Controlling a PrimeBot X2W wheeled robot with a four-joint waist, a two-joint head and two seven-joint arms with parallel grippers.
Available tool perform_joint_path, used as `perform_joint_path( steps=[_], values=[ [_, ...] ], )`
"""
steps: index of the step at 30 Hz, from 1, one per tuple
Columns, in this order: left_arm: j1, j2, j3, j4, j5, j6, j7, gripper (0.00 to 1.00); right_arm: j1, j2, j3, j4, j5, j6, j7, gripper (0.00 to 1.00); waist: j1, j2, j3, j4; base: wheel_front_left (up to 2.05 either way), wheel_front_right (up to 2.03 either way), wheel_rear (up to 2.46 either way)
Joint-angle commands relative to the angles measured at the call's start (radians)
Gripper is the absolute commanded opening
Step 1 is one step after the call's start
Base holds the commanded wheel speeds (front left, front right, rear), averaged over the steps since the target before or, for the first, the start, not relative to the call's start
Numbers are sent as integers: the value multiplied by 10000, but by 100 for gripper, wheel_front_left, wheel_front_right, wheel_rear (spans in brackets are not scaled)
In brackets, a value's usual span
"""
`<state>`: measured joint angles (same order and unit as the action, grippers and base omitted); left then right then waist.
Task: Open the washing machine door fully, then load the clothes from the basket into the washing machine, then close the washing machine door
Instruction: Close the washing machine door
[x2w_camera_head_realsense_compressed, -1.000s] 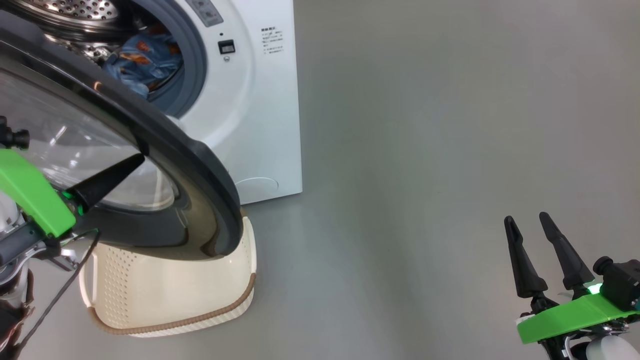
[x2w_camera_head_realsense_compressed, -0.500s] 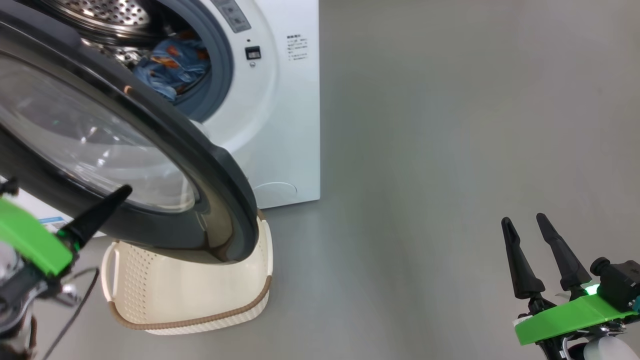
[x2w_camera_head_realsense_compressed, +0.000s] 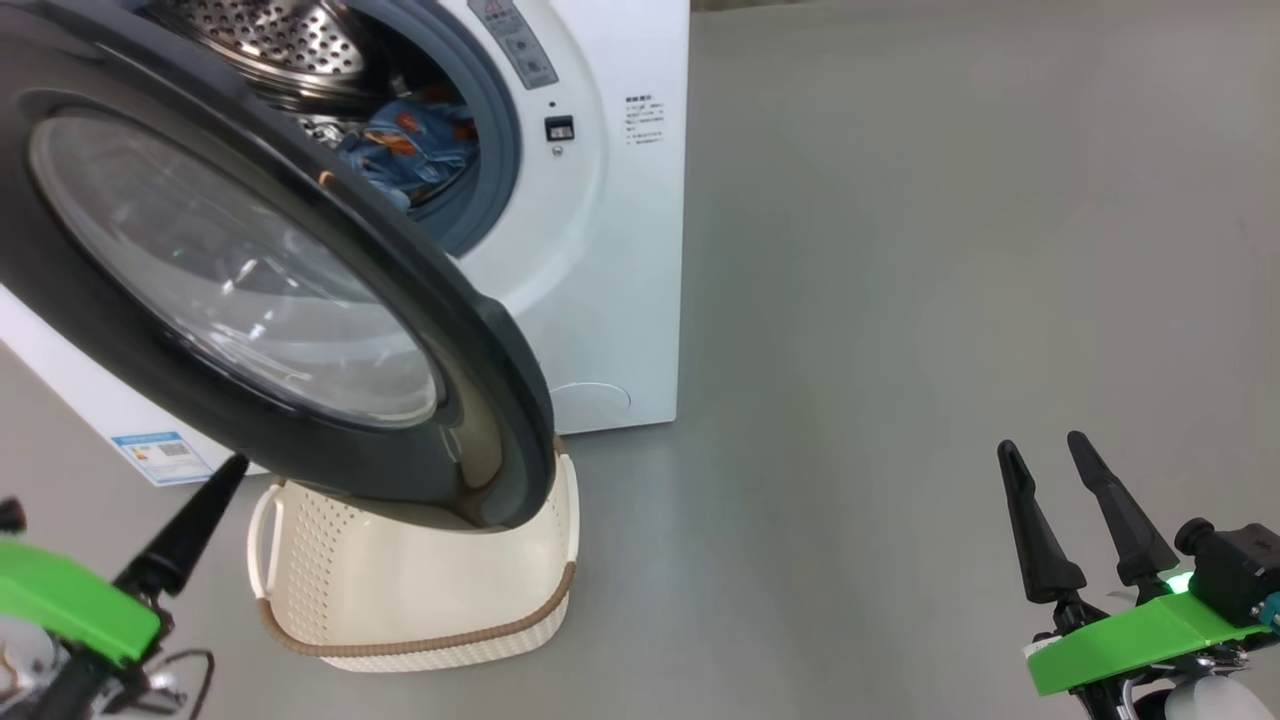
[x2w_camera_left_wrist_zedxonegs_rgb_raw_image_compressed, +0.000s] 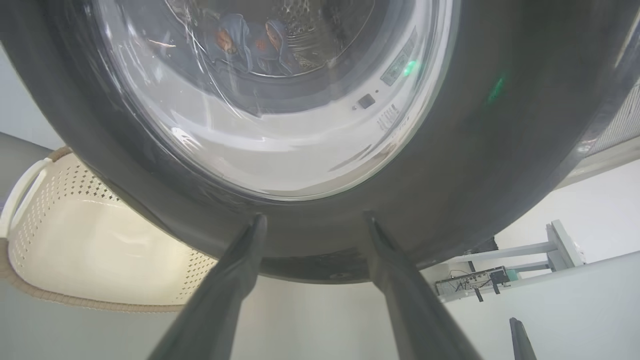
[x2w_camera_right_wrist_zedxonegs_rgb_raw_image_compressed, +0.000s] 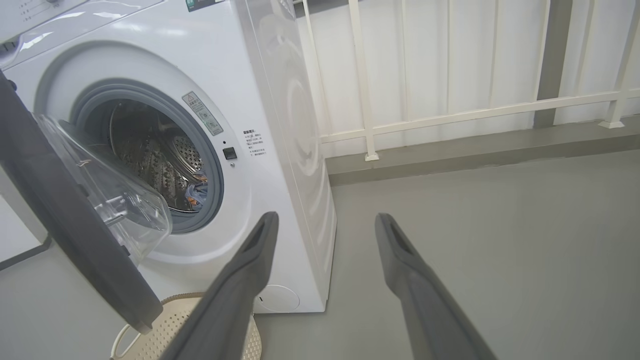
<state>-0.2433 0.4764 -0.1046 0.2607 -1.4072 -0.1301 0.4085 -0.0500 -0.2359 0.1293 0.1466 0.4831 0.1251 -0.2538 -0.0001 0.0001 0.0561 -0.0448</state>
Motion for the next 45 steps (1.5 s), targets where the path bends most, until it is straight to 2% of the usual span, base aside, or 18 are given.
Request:
perform_joint_path(
  steps=[1,18,26,30,34,42,43,45],
  values=[
    [-177,359,441,-282,-1,-6,-158,100,35,-217,208,-202,-66,56,-80,100,1,-1,-42,52,0,0,0],
    [1335,-86,-290,-152,277,-6,-3961,100,146,-222,276,-154,-39,56,-80,100,1,-1,-198,418,0,0,0],
    [1675,134,-1195,78,841,-6,-5651,100,113,-200,281,-104,-33,56,-80,100,1,-1,-233,495,0,0,0],
    [1718,273,-1773,316,1413,-6,-6415,100,125,-177,296,-61,-29,56,-80,100,1,-1,-290,527,0,0,0],
    [1740,306,-2000,584,2206,-6,-6677,100,152,-181,312,-39,-3,56,-80,100,1,-1,-341,537,0,0,0],
    [1934,-449,-698,234,5022,-6,-6700,100,276,-209,205,-74,13,56,-80,100,1,-1,-343,520,0,0,0],
    [1934,-449,-698,234,5022,-6,-6700,100,276,-209,205,-74,13,56,-80,100,1,-1,-343,520,0,0,0],
    [1983,-651,-385,76,5725,-6,-6700,100,283,-212,193,-70,14,56,-80,100,1,-1,-337,494,0,0,0]
  ],
)
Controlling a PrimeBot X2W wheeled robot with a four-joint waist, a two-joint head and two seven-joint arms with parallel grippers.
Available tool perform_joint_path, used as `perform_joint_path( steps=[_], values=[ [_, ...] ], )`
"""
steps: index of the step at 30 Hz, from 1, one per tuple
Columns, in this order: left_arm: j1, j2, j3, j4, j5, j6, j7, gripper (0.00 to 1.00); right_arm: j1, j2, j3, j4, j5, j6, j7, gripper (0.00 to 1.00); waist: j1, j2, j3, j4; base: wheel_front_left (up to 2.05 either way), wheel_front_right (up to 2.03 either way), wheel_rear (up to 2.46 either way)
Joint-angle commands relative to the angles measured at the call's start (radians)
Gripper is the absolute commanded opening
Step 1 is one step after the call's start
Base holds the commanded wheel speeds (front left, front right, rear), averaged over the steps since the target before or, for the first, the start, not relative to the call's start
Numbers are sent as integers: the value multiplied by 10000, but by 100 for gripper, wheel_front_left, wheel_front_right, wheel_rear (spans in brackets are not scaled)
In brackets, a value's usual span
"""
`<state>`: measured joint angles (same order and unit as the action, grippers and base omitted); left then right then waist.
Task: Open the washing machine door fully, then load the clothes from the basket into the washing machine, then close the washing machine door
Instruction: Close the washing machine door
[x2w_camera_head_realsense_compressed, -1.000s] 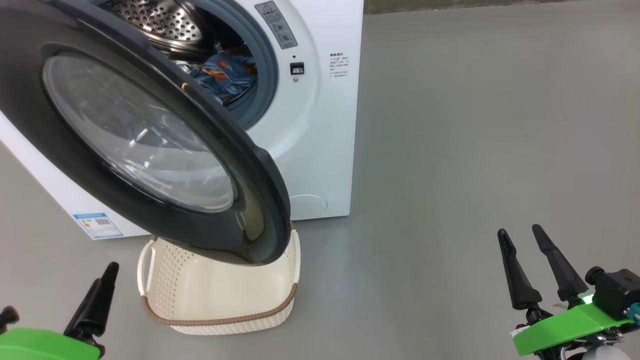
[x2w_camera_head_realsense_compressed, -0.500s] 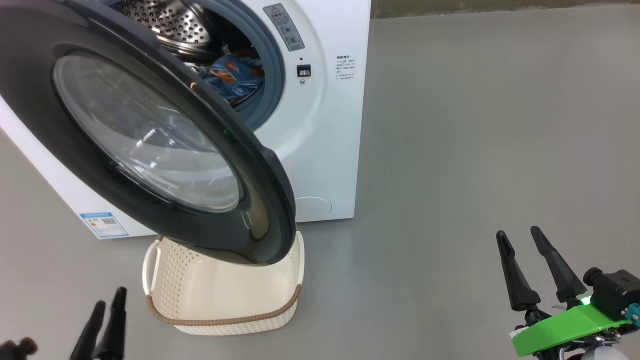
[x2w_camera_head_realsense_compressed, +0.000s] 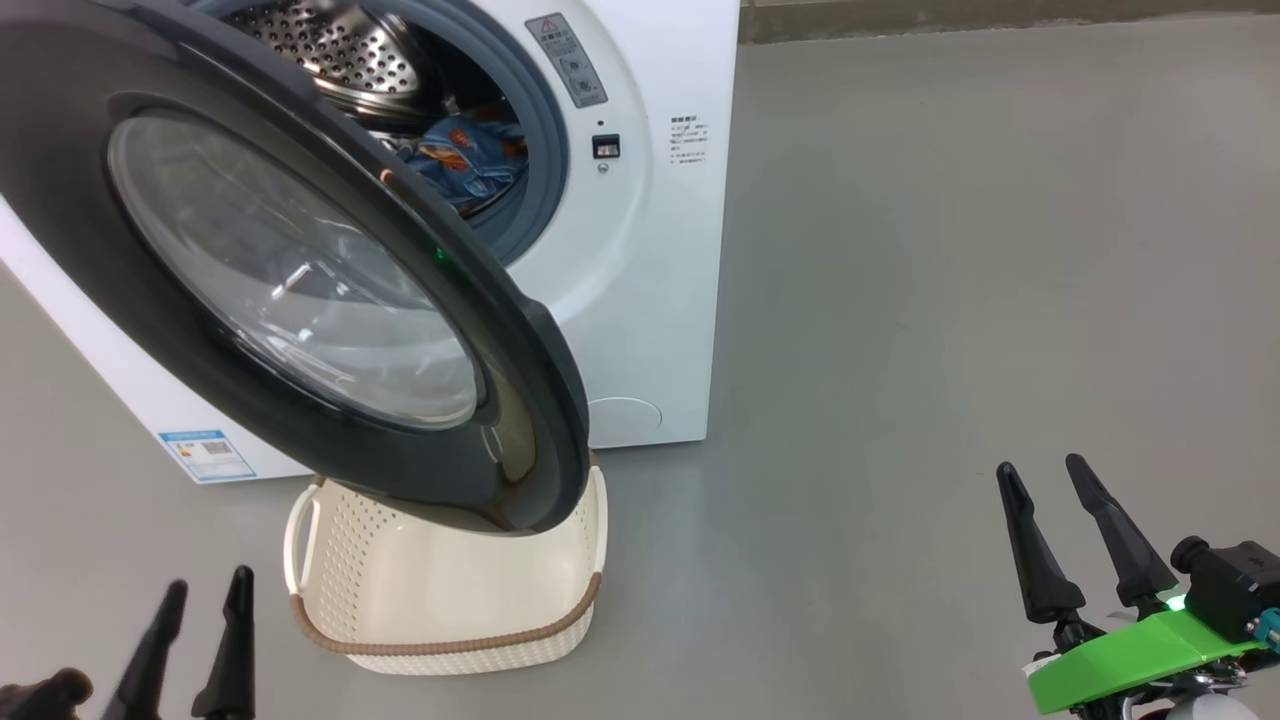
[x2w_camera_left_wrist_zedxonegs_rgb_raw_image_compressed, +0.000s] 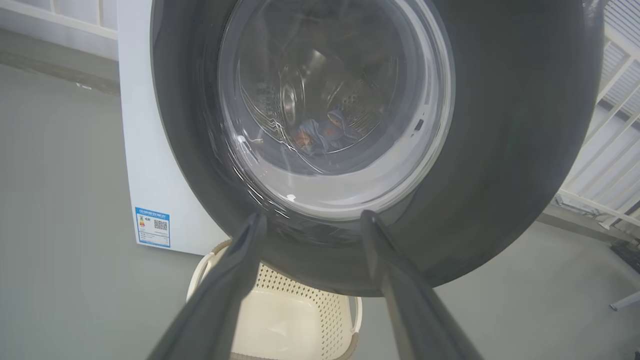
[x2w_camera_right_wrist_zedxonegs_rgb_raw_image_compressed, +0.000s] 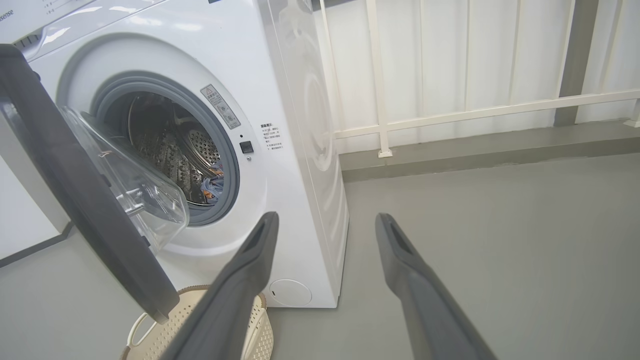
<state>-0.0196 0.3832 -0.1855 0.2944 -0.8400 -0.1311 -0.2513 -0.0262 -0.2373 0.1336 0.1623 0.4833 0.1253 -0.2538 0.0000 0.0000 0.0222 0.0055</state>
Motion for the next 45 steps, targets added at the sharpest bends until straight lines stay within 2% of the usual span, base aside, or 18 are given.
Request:
perform_joint_path(
  steps=[1,5,9,20,45],
  values=[
    [-239,204,564,-350,422,4,-103,100,47,-197,143,-225,12,54,-80,100,0,0,4,-23,0,0,0],
    [-134,-104,1021,-677,1922,4,-103,100,53,-194,120,-222,12,54,-80,100,0,0,15,-84,0,0,0],
    [-63,-355,1238,-767,2921,4,-104,100,65,-182,103,-220,5,54,-80,100,0,0,11,-133,0,0,0],
    [108,-720,1745,-800,4124,4,-104,100,139,-133,23,-206,-5,54,-80,100,0,0,-58,-326,0,0,0],
    [223,-868,1784,-791,4440,4,-105,100,158,-49,-111,-187,-44,54,-80,100,0,0,-60,-377,0,0,0]
  ],
)
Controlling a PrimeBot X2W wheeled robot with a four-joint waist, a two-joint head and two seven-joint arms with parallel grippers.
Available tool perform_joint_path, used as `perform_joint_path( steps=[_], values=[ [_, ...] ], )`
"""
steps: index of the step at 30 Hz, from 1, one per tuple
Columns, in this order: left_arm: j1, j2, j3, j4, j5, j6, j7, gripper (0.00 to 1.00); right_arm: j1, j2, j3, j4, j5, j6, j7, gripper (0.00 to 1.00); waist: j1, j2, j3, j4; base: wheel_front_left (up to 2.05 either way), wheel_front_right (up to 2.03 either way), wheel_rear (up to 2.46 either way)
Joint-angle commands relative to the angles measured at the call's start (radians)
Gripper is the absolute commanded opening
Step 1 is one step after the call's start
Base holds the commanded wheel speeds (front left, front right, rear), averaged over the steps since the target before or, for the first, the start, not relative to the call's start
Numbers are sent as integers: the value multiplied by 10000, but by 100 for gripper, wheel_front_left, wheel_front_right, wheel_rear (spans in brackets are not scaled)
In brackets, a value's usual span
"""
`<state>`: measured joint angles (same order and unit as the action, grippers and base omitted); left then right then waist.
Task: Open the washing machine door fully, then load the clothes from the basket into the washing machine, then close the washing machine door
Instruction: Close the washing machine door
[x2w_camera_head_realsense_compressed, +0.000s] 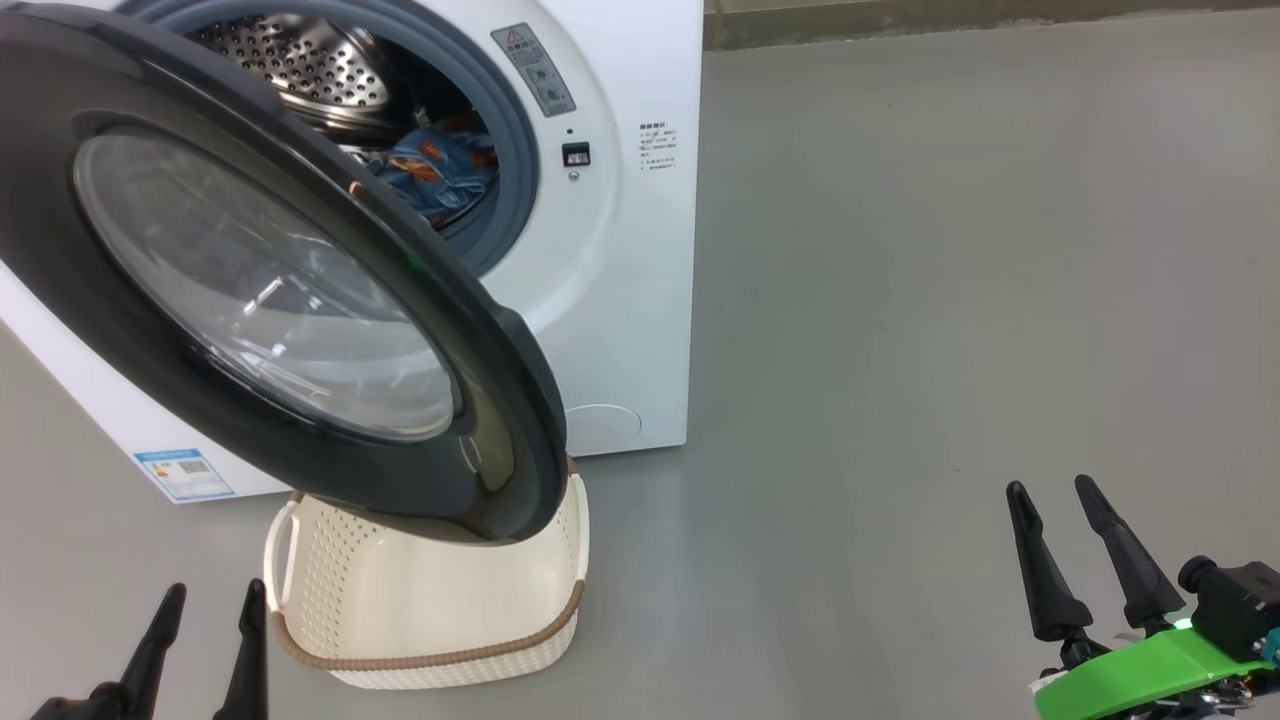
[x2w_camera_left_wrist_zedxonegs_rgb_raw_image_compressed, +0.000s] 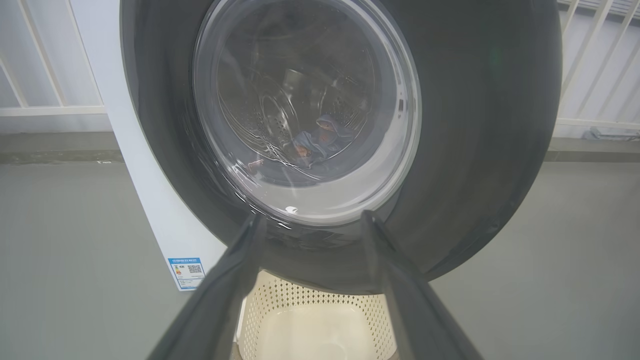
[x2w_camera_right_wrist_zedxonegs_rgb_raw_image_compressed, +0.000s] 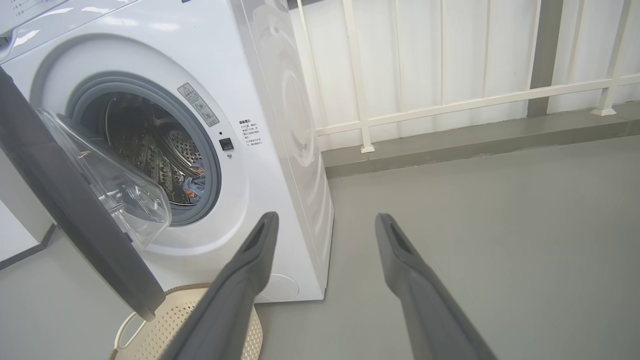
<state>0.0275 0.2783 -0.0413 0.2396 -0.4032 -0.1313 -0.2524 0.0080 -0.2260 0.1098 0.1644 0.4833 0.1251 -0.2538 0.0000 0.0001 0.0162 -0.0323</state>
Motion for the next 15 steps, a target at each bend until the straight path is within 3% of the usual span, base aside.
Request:
perform_joint_path(
  steps=[1,2,3,4,5,7,9,15],
  values=[
    [-245,173,335,-251,74,6,-93,100,-198,-151,115,-200,-48,56,-80,100,0,-1,-2,4,0,0,0],
    [-243,164,327,-257,77,6,-93,100,-215,-140,107,-187,-48,56,-80,100,0,-1,-6,9,0,0,0],
    [-243,146,324,-262,81,6,-93,100,-240,-121,106,-174,-49,56,-80,90,0,-1,-8,17,0,0,0],
    [-242,126,308,-267,90,6,-93,100,-267,-95,115,-170,-40,56,-80,76,0,-1,-8,25,0,0,0],
    [-241,108,281,-271,101,6,-93,100,-295,-70,120,-160,-29,56,-80,49,0,-1,-8,34,0,0,0],
    [-244,68,235,-281,120,6,-93,100,-367,-18,123,-137,1,56,-80,33,0,-1,-8,53,0,0,0],
    [-255,31,200,-310,130,6,-93,100,-459,32,126,-114,21,56,-80,0,0,-1,-7,79,0,0,0],
    [-293,-22,66,-406,205,6,-93,100,-865,76,276,-84,66,56,-80,0,0,-1,-2,206,0,0,0]
  ],
)
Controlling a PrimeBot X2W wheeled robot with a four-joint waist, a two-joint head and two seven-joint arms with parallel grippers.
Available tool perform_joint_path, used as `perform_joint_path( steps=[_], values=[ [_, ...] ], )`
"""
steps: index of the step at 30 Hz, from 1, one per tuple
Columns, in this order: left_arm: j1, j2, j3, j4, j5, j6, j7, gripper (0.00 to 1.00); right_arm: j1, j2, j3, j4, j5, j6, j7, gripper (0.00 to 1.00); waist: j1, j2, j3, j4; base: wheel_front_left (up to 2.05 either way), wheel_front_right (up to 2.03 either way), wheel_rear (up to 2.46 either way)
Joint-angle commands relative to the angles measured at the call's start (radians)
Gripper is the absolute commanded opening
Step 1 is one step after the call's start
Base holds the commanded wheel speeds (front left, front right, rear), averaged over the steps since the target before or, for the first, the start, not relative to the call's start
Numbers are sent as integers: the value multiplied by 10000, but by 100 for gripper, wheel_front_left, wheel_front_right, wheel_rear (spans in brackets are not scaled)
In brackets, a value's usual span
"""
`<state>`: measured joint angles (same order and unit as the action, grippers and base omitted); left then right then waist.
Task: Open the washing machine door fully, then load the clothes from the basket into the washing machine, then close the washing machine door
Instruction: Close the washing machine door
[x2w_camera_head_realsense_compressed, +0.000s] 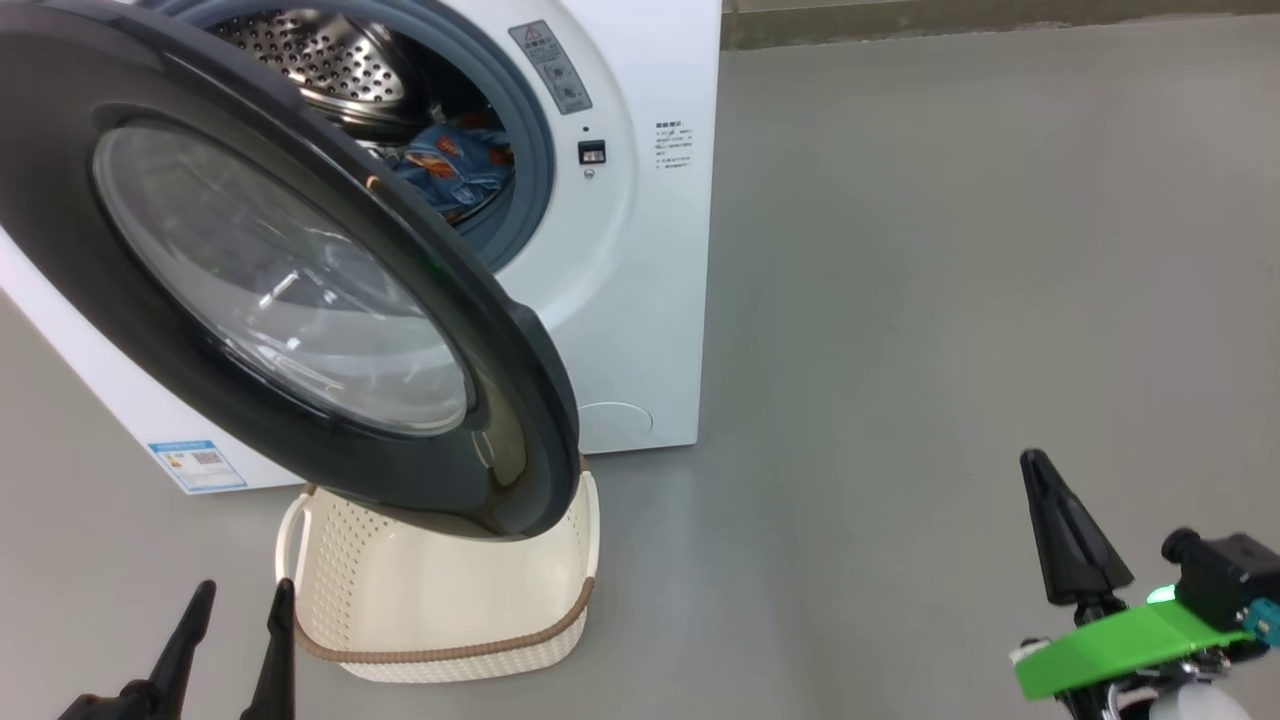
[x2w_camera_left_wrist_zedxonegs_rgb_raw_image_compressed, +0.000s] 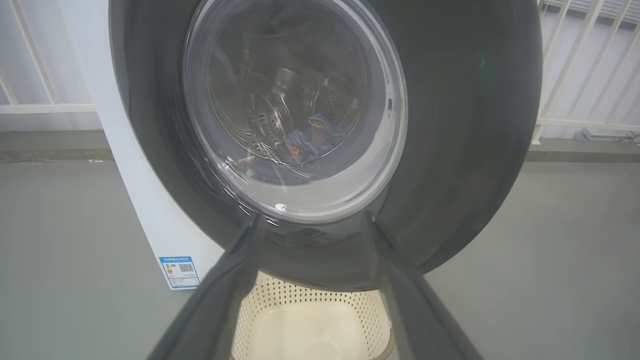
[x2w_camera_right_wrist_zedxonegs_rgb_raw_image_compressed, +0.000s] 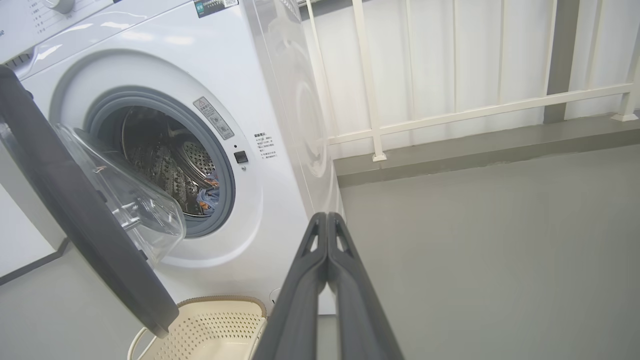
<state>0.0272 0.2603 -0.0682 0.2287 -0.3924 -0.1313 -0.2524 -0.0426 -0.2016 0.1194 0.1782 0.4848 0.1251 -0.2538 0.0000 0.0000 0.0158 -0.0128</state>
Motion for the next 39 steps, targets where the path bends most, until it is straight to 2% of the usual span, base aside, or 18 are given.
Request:
perform_joint_path(
  steps=[1,8,25,33,39],
  values=[
    [-295,147,341,-316,114,6,-93,100,-464,-170,207,-244,50,56,-80,0,0,0,0,32,0,0,0],
    [-298,65,489,-480,310,6,-93,100,-1338,-212,542,-689,-24,56,-80,0,0,0,-32,218,0,0,0],
    [-175,-263,802,-1267,687,6,-93,100,-3708,-190,2405,-2720,-2,56,-80,0,0,0,-93,974,0,0,0],
    [-211,-352,705,-1351,781,6,-93,100,-4368,9,3553,-3012,91,56,-80,0,0,0,-44,1381,0,0,0],
    [-205,-460,671,-1373,807,6,-93,100,-4501,202,4661,-2477,258,56,-80,0,0,0,12,1638,0,0,0]
  ],
)
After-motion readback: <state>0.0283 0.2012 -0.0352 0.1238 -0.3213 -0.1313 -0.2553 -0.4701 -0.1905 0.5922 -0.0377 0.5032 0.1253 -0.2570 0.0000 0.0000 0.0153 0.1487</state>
